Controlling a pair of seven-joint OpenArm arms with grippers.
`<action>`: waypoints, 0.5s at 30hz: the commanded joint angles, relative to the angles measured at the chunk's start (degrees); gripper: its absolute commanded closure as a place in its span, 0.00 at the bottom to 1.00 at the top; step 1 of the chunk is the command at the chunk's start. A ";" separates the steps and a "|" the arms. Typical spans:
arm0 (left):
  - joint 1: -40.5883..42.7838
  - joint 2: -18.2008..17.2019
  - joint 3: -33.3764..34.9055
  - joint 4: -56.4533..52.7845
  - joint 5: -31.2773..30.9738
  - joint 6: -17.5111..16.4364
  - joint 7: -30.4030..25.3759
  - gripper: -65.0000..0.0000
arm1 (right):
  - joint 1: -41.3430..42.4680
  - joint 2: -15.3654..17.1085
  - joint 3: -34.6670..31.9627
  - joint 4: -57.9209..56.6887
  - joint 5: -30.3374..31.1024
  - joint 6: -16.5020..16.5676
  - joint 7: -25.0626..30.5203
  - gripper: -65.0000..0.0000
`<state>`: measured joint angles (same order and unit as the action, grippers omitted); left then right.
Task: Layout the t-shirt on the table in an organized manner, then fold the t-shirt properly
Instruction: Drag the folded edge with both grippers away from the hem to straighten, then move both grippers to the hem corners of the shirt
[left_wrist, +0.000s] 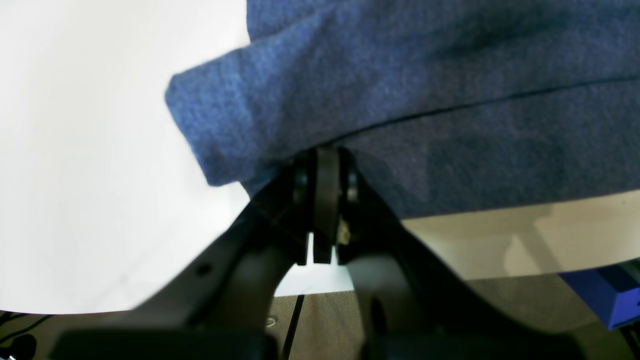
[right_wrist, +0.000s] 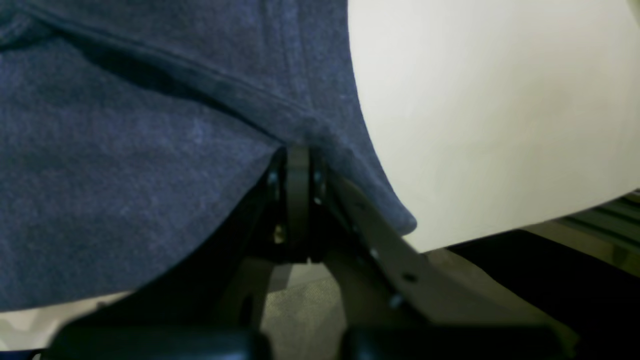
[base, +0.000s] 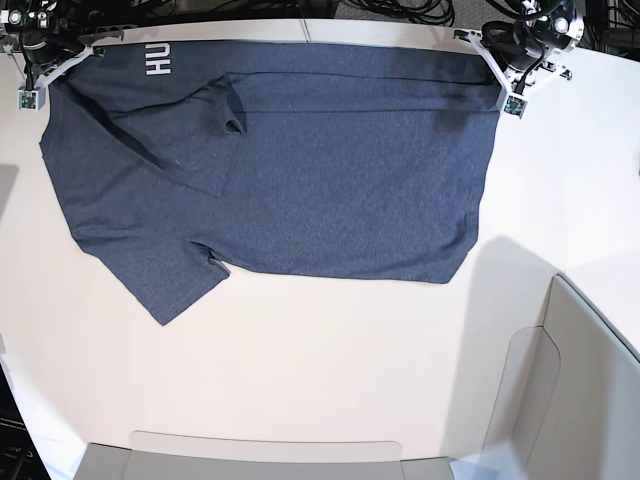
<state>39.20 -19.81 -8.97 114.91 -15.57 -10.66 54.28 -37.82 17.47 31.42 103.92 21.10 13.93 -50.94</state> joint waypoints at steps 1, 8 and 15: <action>1.55 -0.63 -0.48 0.74 0.76 0.33 0.44 1.00 | -1.69 0.42 -0.17 -0.67 -0.66 0.53 -4.93 1.00; 2.25 -0.63 -0.48 0.74 0.76 0.33 0.36 1.00 | -2.84 1.12 0.10 -0.58 -0.66 0.53 -4.93 1.00; 1.90 -0.36 -0.65 4.16 0.76 0.33 0.36 1.00 | -2.75 1.12 0.19 3.55 -0.66 0.44 -4.93 1.00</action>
<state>40.77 -19.81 -9.08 117.95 -14.98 -10.48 55.44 -39.55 18.24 31.51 106.87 20.86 14.17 -54.63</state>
